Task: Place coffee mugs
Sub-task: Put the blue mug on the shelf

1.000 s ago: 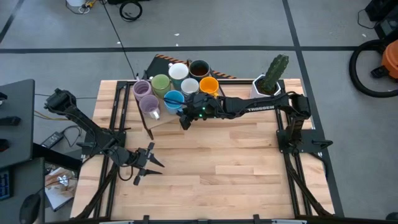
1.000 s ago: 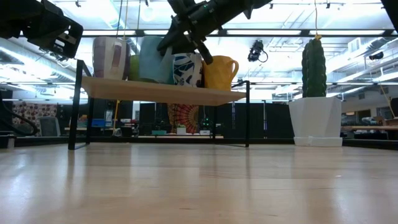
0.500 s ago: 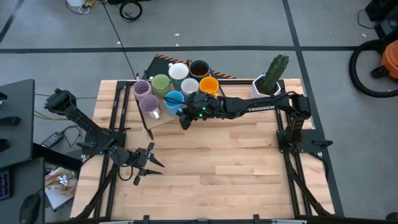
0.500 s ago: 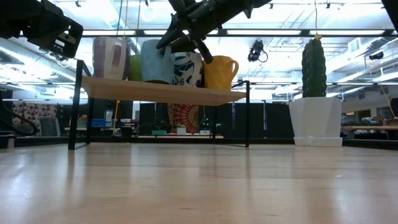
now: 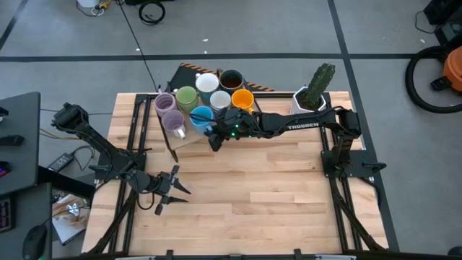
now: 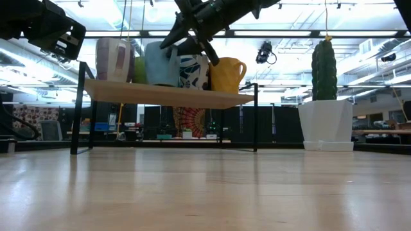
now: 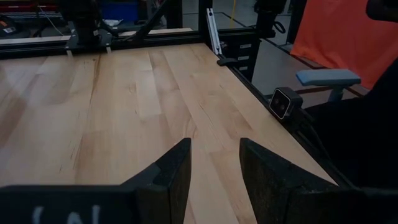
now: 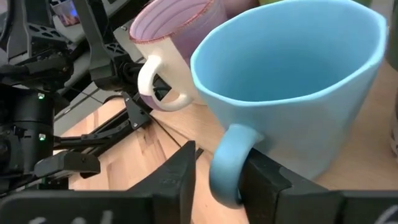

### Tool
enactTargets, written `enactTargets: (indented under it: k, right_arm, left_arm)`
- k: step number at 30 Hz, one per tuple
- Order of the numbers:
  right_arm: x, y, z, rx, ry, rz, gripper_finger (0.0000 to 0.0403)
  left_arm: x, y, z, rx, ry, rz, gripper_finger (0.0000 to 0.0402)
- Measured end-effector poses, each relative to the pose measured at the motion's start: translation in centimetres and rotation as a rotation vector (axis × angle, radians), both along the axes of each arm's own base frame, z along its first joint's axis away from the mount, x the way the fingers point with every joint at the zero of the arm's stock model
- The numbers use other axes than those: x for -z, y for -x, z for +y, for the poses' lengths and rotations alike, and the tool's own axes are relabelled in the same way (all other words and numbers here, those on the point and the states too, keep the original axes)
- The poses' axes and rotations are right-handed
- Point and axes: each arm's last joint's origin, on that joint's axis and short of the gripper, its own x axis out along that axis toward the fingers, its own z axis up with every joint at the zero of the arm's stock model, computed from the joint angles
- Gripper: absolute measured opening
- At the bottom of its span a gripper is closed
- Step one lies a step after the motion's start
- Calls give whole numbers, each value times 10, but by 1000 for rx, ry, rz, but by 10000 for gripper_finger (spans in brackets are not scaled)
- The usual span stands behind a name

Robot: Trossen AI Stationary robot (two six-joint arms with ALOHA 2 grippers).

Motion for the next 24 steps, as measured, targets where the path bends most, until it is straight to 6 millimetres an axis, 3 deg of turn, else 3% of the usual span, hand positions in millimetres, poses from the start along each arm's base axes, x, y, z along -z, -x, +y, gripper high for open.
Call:
enactTargets:
  k: [13,24]
  right_arm:
    - [0,-1,10,-45,16,7,204]
    - [1,0,7,-26,52,25,226]
  left_arm:
    - [0,0,0,0,1,0,141]
    - [0,0,0,-2,7,2,141]
